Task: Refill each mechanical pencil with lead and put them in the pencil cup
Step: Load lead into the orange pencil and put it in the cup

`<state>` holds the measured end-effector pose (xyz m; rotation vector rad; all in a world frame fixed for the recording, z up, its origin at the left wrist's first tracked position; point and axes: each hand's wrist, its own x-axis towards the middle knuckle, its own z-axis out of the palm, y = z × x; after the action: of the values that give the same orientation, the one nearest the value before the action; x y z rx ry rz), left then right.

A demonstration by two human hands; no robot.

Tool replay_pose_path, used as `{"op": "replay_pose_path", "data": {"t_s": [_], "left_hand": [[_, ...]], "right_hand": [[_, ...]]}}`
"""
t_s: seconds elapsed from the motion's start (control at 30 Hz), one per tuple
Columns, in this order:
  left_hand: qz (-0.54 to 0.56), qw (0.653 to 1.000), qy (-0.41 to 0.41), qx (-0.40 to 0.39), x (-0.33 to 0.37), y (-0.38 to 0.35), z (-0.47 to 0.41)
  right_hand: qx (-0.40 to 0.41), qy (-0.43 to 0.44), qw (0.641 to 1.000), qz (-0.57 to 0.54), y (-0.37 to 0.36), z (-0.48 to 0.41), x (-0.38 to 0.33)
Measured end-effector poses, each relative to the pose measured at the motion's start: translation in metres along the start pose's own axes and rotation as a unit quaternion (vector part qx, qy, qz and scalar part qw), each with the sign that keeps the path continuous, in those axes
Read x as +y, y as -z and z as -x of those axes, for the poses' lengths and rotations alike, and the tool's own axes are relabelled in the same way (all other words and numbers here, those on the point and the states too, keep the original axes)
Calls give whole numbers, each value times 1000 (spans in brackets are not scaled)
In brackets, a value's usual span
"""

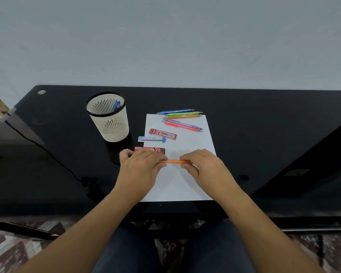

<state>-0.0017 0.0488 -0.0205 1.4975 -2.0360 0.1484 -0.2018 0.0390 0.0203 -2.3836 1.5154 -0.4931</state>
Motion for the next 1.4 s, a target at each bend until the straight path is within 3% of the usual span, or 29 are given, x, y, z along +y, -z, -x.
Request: {"op": "replay_pose_path", "data": {"t_s": [0.73,1.07,1.4], "left_hand": [[-25,998,58,12,-13,3,6],[-21,998,60,16,-11,4,7],[-10,998,69,-2,-9,3,7]], "right_hand": [[53,-34,997,-50,3,8,21],[-65,-87,993,48,4,-2,32],[-125,-132,983,26,-1,-11,35]]}}
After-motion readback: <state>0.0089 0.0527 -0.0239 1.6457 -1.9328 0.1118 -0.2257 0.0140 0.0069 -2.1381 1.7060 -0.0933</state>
